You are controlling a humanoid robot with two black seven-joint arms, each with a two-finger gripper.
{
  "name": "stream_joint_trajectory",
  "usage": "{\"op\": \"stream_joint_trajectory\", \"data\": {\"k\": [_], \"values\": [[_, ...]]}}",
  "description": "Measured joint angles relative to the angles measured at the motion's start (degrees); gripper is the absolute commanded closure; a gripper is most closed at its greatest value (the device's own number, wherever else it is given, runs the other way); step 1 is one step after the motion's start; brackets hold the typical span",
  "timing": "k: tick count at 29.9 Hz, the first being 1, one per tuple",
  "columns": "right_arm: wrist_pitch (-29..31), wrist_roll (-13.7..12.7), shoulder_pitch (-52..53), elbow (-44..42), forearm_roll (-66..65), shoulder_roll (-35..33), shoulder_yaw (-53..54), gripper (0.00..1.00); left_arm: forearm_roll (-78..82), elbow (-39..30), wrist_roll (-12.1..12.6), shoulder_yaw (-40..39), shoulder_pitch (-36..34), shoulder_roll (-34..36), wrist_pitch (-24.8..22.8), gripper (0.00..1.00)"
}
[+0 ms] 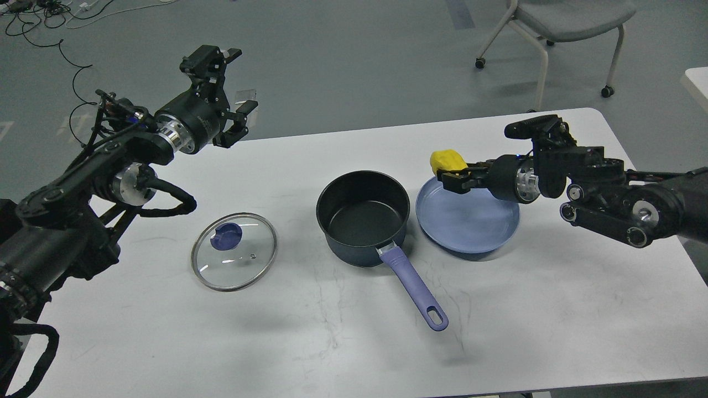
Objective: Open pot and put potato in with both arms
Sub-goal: 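Lift the potato and carry it over the open saucepan with the right gripper, then release the potato into the saucepan and withdraw the right gripper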
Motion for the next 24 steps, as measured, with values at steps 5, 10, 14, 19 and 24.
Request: {"op": "stream_joint_trajectory", "data": {"k": [5, 10, 14, 19, 24], "values": [[-1.9, 2.0, 3.0, 7.2, 0.1, 2.3, 0.0, 0.63, 0.1, 0.0, 0.0, 0.1, 0.0, 0.0, 0.0, 0.01], [-3.0, 4.3, 3.0, 8.5, 0.3, 6.4, -0.4, 0.49, 0.1, 0.0, -0.2, 0.2, 0.1, -0.1, 0.0, 0.02], [-3.2, 4.4, 2.2, 6.9, 0.5, 9.0, -1.0, 0.00, 0.1, 0.0, -0.5, 0.2, 0.1, 0.0, 0.0, 0.02], [-2.1, 3.7, 1.9, 3.1, 0.7, 11.0, -1.0, 0.00, 0.1, 0.0, -0.6, 0.2, 0.1, 0.3, -0.1, 0.02], [-1.8, 3.5, 2.2, 2.6, 6.8, 11.3, -0.1, 0.00, 0.0, 0.0, -0.6, 0.2, 0.1, 0.3, -0.1, 0.01]]}}
